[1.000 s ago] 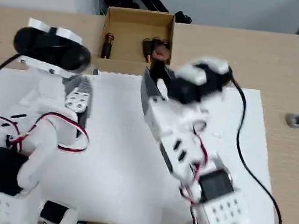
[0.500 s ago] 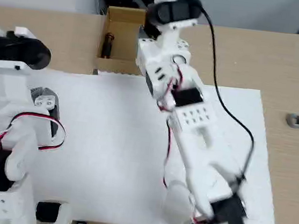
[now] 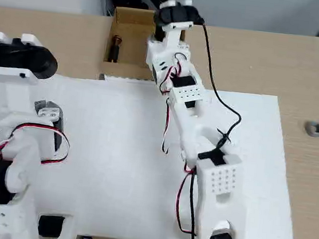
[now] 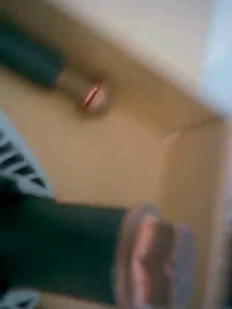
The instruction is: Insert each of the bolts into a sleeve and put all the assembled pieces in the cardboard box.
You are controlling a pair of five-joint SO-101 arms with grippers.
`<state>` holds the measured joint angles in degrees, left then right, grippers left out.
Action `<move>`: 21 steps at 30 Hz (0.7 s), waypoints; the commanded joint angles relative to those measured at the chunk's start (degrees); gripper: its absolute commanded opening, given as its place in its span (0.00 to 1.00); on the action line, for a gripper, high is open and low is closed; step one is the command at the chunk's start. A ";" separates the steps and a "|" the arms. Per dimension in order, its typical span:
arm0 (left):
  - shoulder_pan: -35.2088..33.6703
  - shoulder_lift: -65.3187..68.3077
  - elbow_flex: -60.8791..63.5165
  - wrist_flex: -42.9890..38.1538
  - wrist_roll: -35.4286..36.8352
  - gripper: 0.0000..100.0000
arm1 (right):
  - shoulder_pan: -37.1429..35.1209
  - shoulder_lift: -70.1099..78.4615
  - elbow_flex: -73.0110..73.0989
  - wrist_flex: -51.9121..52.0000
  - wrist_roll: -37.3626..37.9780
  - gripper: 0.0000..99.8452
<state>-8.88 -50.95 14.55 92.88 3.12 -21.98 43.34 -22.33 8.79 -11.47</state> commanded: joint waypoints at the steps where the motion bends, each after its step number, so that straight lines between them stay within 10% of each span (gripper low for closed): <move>1: -0.26 -0.26 -2.15 0.26 -0.09 0.00 | 0.31 0.66 -4.66 -1.63 -0.62 0.01; 21: -0.18 -0.18 -2.07 1.05 -0.18 0.00 | -1.36 -3.38 -4.66 17.19 -0.79 0.19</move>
<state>-8.88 -50.95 14.55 93.14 3.12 -22.42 45.01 -25.49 24.35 -11.47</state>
